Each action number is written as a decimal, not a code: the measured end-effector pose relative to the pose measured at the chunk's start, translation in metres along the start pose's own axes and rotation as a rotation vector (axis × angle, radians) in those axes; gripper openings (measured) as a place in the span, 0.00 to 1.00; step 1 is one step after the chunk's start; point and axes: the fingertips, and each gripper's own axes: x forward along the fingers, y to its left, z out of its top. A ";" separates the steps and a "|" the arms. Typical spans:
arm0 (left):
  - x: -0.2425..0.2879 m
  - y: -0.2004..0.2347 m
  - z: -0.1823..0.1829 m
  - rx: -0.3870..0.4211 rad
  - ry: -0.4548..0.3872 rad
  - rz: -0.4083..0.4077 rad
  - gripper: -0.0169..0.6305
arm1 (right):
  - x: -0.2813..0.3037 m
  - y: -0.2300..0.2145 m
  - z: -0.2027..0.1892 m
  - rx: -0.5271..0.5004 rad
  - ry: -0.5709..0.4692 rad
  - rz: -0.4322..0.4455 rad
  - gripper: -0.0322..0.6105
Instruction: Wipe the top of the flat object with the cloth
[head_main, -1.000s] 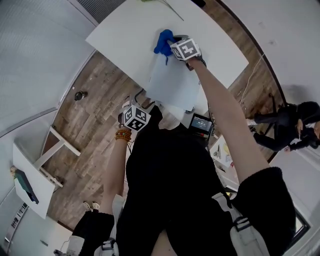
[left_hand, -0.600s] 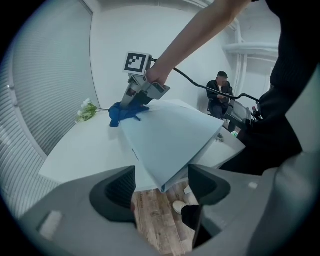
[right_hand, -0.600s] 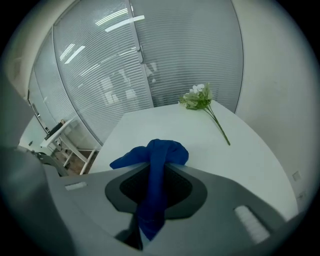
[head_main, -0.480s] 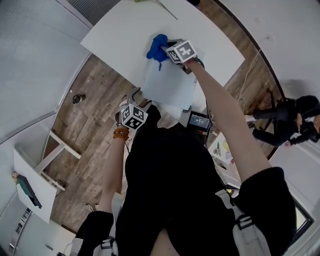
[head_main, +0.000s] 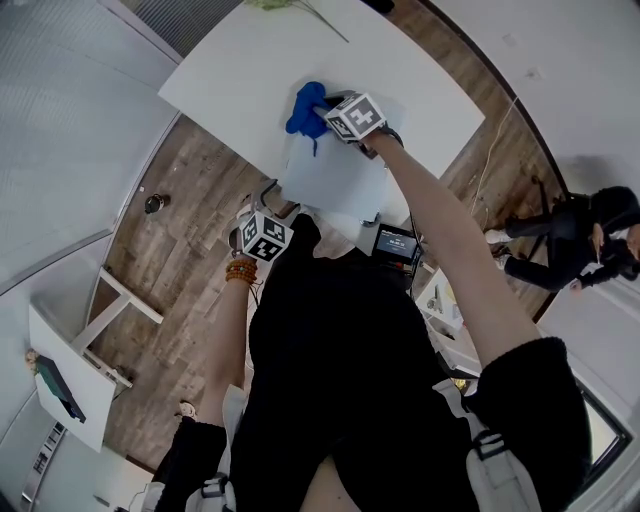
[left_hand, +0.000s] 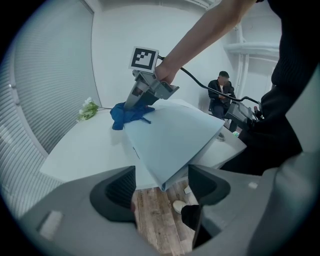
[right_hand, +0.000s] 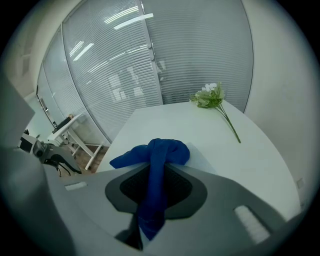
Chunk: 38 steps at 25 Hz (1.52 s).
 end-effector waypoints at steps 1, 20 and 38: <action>0.000 0.001 0.000 -0.001 0.000 0.001 0.55 | -0.002 0.002 0.000 0.001 0.001 -0.003 0.19; 0.002 -0.004 -0.007 0.003 0.013 -0.006 0.55 | -0.002 0.043 -0.015 -0.037 0.021 0.072 0.19; 0.003 -0.005 -0.006 0.001 0.009 -0.004 0.55 | -0.005 0.074 -0.027 -0.030 0.012 0.128 0.20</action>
